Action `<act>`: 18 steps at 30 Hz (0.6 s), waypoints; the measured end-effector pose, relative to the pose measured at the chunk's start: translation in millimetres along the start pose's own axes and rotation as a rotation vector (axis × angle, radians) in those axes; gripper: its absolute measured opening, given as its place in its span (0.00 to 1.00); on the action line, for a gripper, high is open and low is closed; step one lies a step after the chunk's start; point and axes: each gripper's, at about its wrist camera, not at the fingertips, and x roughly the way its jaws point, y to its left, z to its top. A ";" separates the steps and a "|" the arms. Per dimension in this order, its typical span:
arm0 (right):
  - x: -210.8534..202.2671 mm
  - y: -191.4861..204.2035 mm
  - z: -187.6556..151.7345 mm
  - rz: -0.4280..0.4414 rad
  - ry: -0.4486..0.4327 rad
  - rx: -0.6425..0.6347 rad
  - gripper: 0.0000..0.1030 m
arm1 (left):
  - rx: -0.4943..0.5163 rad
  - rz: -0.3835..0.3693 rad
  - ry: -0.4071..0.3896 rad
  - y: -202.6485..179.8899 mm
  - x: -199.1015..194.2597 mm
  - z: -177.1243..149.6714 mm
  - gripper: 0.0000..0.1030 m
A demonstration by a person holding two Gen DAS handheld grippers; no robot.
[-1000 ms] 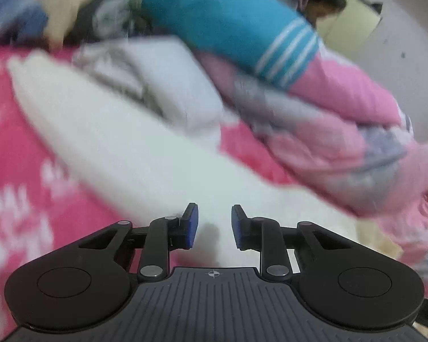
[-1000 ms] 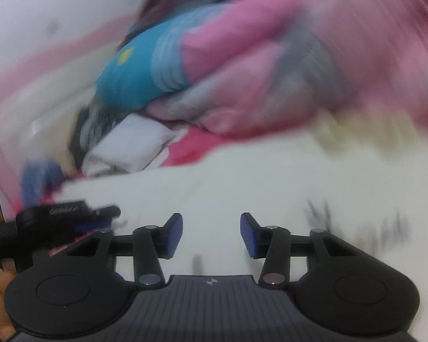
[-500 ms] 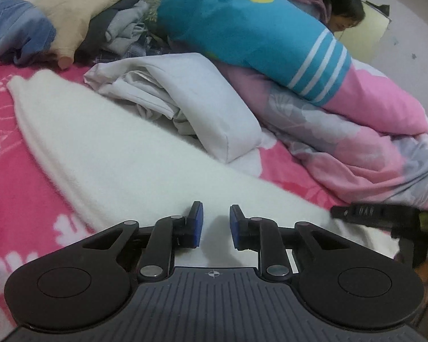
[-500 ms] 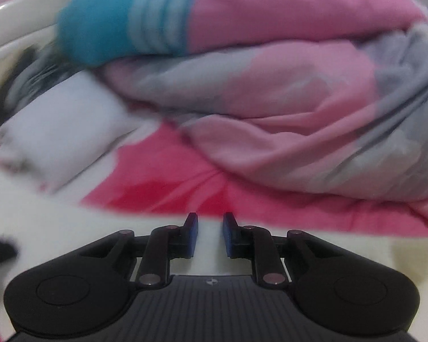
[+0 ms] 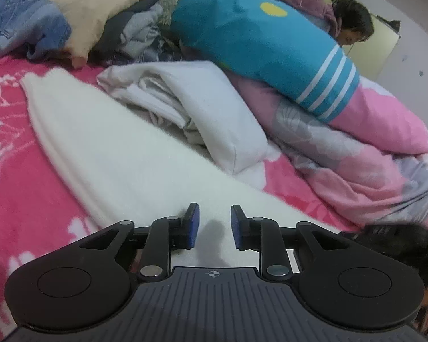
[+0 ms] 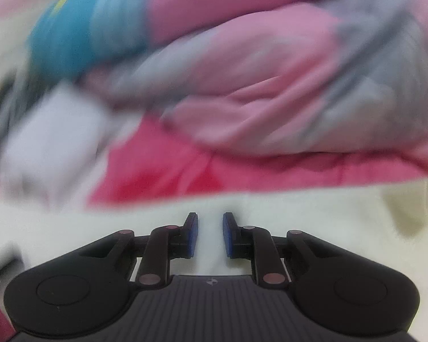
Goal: Fold clothes
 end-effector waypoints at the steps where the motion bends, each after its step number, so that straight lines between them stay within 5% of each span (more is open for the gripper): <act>1: -8.2 -4.4 1.9 0.008 -0.012 0.042 0.19 | 0.000 -0.009 -0.004 -0.1 -2.6 1.7 0.25; 9: -120.5 -1.4 -50.7 -0.040 -0.055 -0.099 0.21 | 0.180 -0.212 0.039 -27.6 -25.6 -6.9 0.31; 14: -138.4 -5.8 -98.3 -0.153 -0.056 -0.185 0.21 | 0.342 -0.333 0.157 -53.4 -26.6 -29.3 0.33; 18: -128.0 -16.8 -134.0 -0.208 -0.107 -0.222 0.28 | 0.453 -0.326 0.217 -65.1 -18.9 -47.4 0.35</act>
